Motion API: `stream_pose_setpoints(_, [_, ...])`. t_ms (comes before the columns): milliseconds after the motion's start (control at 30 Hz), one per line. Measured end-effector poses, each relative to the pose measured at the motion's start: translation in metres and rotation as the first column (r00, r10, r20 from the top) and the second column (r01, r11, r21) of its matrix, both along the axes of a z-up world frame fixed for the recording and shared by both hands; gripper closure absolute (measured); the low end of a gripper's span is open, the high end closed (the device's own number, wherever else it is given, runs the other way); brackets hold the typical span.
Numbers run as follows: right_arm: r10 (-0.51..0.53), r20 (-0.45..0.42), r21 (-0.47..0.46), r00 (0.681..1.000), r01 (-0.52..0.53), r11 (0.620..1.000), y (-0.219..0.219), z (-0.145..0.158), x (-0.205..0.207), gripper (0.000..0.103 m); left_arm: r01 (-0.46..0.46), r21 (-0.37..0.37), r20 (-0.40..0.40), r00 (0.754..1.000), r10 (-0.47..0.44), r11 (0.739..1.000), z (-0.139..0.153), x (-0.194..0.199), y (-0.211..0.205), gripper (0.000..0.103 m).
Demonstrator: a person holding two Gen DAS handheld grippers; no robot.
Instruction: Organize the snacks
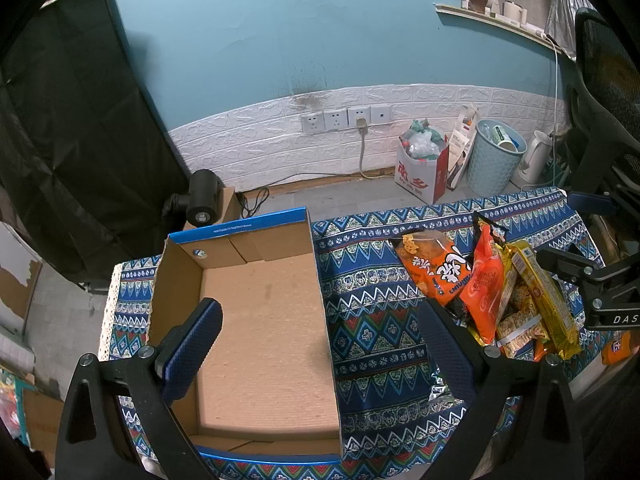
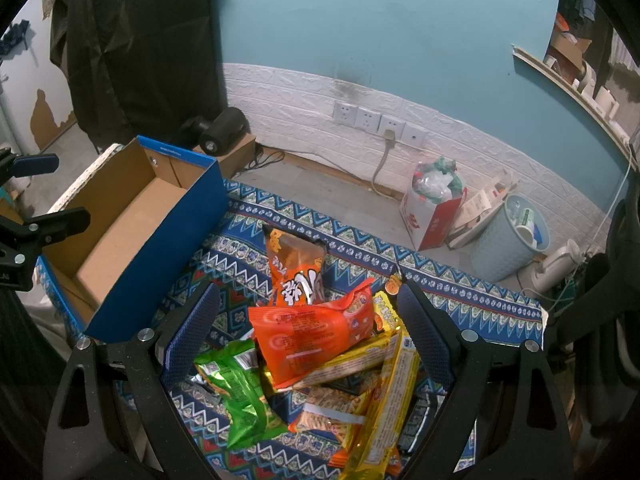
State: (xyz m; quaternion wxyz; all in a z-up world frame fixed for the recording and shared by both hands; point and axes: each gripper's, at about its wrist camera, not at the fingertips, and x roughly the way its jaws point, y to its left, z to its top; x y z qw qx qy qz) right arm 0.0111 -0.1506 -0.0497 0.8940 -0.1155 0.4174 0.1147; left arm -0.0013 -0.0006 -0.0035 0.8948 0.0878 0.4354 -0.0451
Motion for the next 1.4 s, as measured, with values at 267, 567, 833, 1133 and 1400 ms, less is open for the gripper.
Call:
stream_pose_setpoints(267, [0.000, -0.001, 0.001, 1.000, 0.000, 1.000, 0.000, 0.000, 0.000, 0.014, -0.001, 0.000, 0.000, 1.000, 0.001, 1.000, 0.000, 0.000, 0.000, 0.004])
stream_pose_setpoints(567, [0.001, -0.004, 0.002, 1.000, -0.001, 1.000, 0.000, -0.001, -0.001, 0.014, 0.003, -0.001, -0.005, 1.000, -0.003, 1.000, -0.002, -0.001, -0.001, 0.004])
stream_pose_setpoints(833, [-0.002, -0.006, -0.001, 1.000, 0.002, 1.000, 0.000, -0.005, -0.005, 0.014, 0.013, 0.009, -0.008, 1.000, -0.013, 1.000, -0.005, -0.002, -0.006, 0.004])
stream_pose_setpoints(1133, [-0.028, -0.019, -0.009, 0.999, 0.028, 1.000, -0.013, -0.004, -0.002, 0.014, 0.035, 0.011, -0.019, 0.999, -0.035, 0.999, -0.011, 0.002, -0.015, 0.004])
stream_pose_setpoints(1400, [-0.112, -0.057, -0.030, 0.992, 0.111, 0.993, -0.044, -0.013, 0.006, 0.014, 0.087, 0.020, -0.070, 0.994, -0.086, 0.996, -0.031, 0.010, -0.035, 0.004])
